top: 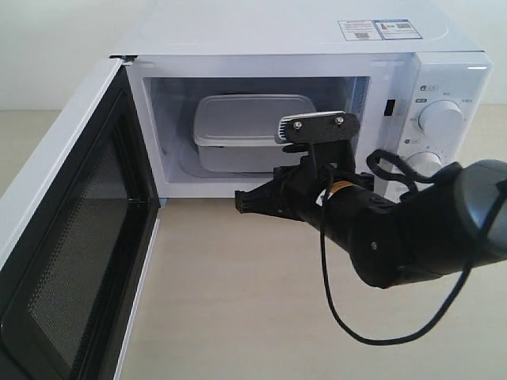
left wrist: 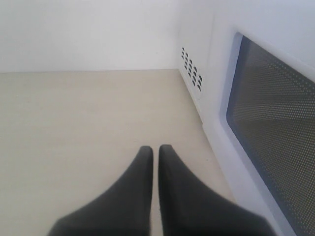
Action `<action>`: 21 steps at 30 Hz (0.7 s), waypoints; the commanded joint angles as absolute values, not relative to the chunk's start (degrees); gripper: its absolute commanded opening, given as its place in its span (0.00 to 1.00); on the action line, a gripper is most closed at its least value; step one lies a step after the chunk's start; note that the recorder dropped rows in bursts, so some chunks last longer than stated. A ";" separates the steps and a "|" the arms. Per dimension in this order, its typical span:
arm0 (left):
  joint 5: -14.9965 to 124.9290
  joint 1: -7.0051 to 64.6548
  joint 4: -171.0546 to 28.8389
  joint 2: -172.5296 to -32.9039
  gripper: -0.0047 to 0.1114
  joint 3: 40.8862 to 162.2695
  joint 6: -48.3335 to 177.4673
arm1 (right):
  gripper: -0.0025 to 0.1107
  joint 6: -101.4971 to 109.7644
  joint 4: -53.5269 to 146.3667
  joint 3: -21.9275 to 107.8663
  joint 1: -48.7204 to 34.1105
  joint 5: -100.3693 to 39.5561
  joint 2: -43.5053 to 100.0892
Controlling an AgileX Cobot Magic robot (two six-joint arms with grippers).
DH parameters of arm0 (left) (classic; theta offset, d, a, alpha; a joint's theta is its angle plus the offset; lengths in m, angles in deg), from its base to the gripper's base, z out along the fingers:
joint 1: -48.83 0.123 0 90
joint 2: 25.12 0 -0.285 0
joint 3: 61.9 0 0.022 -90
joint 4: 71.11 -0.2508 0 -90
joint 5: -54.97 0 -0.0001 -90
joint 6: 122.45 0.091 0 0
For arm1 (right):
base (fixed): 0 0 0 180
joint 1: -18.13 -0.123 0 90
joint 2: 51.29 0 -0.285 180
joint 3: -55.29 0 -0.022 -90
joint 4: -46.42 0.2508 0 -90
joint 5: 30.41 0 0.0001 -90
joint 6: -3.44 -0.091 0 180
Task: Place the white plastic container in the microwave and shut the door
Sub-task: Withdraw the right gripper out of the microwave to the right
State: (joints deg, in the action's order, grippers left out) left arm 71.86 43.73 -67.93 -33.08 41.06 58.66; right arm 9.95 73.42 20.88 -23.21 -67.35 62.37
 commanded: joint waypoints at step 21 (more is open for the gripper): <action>71.78 43.58 -67.71 -32.90 0.08 40.89 58.05 | 0.02 18.34 78.91 40.41 -20.01 -68.71 77.14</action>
